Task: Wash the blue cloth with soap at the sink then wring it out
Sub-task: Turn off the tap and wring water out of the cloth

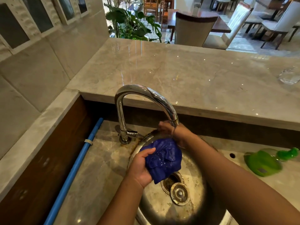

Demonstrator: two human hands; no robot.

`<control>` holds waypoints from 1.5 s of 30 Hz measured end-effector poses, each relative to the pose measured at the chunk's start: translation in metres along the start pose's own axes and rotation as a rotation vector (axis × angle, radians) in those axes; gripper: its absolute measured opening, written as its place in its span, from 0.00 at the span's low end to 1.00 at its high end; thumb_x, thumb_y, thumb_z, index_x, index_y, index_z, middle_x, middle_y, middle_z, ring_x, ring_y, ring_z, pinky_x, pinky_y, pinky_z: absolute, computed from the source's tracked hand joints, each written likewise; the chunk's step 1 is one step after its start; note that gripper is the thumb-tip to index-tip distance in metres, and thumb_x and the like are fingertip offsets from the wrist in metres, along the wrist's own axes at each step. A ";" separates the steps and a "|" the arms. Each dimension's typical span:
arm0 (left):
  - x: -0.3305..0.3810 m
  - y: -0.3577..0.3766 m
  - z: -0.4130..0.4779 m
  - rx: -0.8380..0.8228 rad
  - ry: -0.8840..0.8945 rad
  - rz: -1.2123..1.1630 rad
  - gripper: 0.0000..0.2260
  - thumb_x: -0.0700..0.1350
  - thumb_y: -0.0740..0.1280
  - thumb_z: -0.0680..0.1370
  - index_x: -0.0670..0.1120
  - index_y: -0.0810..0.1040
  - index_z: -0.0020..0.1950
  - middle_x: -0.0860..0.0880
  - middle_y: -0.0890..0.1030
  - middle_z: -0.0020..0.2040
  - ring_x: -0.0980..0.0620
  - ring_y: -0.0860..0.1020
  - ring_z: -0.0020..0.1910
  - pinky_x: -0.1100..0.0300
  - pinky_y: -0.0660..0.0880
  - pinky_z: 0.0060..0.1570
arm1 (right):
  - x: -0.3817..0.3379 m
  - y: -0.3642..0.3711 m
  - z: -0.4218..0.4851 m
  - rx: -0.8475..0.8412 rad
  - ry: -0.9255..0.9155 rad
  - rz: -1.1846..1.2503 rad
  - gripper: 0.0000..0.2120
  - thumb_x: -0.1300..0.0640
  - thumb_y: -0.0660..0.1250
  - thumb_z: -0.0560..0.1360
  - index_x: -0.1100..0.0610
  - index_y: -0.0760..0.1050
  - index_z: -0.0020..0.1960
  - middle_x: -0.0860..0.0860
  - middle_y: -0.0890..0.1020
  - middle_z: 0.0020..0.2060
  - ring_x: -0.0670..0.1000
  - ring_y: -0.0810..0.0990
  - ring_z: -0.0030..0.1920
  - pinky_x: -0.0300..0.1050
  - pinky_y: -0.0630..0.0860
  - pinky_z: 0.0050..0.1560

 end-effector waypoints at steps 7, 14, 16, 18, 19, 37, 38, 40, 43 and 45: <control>-0.001 -0.021 -0.004 0.105 0.039 -0.101 0.20 0.38 0.67 0.71 0.38 0.79 0.63 0.35 0.85 0.54 0.35 0.81 0.54 0.42 0.79 0.50 | -0.004 0.045 0.016 -0.197 -0.158 -0.210 0.20 0.51 0.68 0.79 0.55 0.72 0.69 0.52 0.79 0.59 0.49 0.79 0.58 0.39 0.77 0.49; 0.009 -0.050 -0.020 0.142 0.098 -0.144 0.18 0.38 0.66 0.72 0.37 0.80 0.62 0.34 0.84 0.55 0.35 0.80 0.56 0.42 0.76 0.57 | 0.004 0.075 0.019 -0.304 -0.289 -0.372 0.19 0.51 0.72 0.76 0.53 0.76 0.65 0.48 0.82 0.56 0.48 0.81 0.57 0.44 0.78 0.60; 0.010 -0.057 -0.025 0.150 0.107 -0.156 0.19 0.38 0.66 0.73 0.37 0.79 0.63 0.34 0.84 0.57 0.35 0.80 0.56 0.42 0.75 0.58 | 0.005 0.076 0.018 -0.295 -0.294 -0.349 0.19 0.52 0.72 0.76 0.56 0.76 0.65 0.49 0.82 0.55 0.47 0.82 0.55 0.40 0.78 0.55; 0.008 -0.064 -0.029 0.160 0.115 -0.157 0.18 0.38 0.65 0.73 0.37 0.80 0.63 0.34 0.83 0.58 0.34 0.80 0.57 0.42 0.75 0.58 | 0.006 0.077 0.016 -0.290 -0.304 -0.339 0.19 0.53 0.71 0.77 0.56 0.76 0.66 0.48 0.82 0.54 0.43 0.81 0.52 0.33 0.76 0.48; 0.007 -0.066 -0.030 0.163 0.118 -0.155 0.18 0.38 0.65 0.73 0.37 0.80 0.63 0.34 0.83 0.58 0.34 0.80 0.57 0.41 0.75 0.58 | 0.007 0.077 0.016 -0.287 -0.310 -0.331 0.19 0.53 0.71 0.77 0.56 0.76 0.67 0.48 0.82 0.54 0.42 0.80 0.51 0.33 0.76 0.46; -0.003 -0.070 -0.043 0.213 0.074 -0.091 0.15 0.38 0.65 0.75 0.35 0.84 0.57 0.34 0.83 0.57 0.34 0.80 0.57 0.41 0.74 0.60 | 0.018 0.084 0.022 -0.216 -0.268 -0.167 0.07 0.52 0.69 0.78 0.51 0.80 0.56 0.51 0.83 0.52 0.51 0.82 0.55 0.48 0.81 0.58; -0.004 -0.068 -0.043 0.212 0.069 -0.091 0.14 0.38 0.65 0.74 0.35 0.85 0.55 0.34 0.84 0.57 0.34 0.80 0.57 0.41 0.74 0.59 | 0.018 0.085 0.024 -0.201 -0.259 -0.145 0.08 0.51 0.69 0.78 0.52 0.80 0.55 0.52 0.83 0.53 0.51 0.82 0.55 0.48 0.81 0.58; -0.005 -0.066 -0.044 0.211 0.067 -0.087 0.13 0.38 0.65 0.74 0.35 0.86 0.52 0.34 0.84 0.56 0.35 0.81 0.55 0.42 0.76 0.57 | 0.018 0.086 0.028 -0.173 -0.233 -0.118 0.13 0.48 0.68 0.78 0.56 0.80 0.58 0.54 0.82 0.55 0.53 0.82 0.55 0.48 0.81 0.57; -0.005 -0.063 -0.046 0.190 0.069 -0.060 0.13 0.38 0.63 0.77 0.36 0.82 0.57 0.34 0.85 0.54 0.35 0.83 0.50 0.42 0.77 0.54 | 0.014 0.085 0.028 -0.172 -0.203 -0.121 0.18 0.46 0.67 0.79 0.58 0.79 0.60 0.54 0.82 0.54 0.54 0.82 0.57 0.48 0.82 0.56; -0.002 -0.061 -0.049 0.177 0.069 -0.048 0.12 0.38 0.61 0.80 0.35 0.81 0.58 0.34 0.85 0.54 0.35 0.83 0.51 0.41 0.76 0.54 | 0.013 0.085 0.026 -0.170 -0.198 -0.136 0.16 0.45 0.67 0.79 0.56 0.78 0.60 0.53 0.82 0.54 0.54 0.81 0.57 0.48 0.82 0.54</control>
Point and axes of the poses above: each hand's wrist, its own z-axis towards the middle knuckle, its own y-axis out of the palm, x = y × z, the point moved 1 cm from there along z, towards the middle knuckle
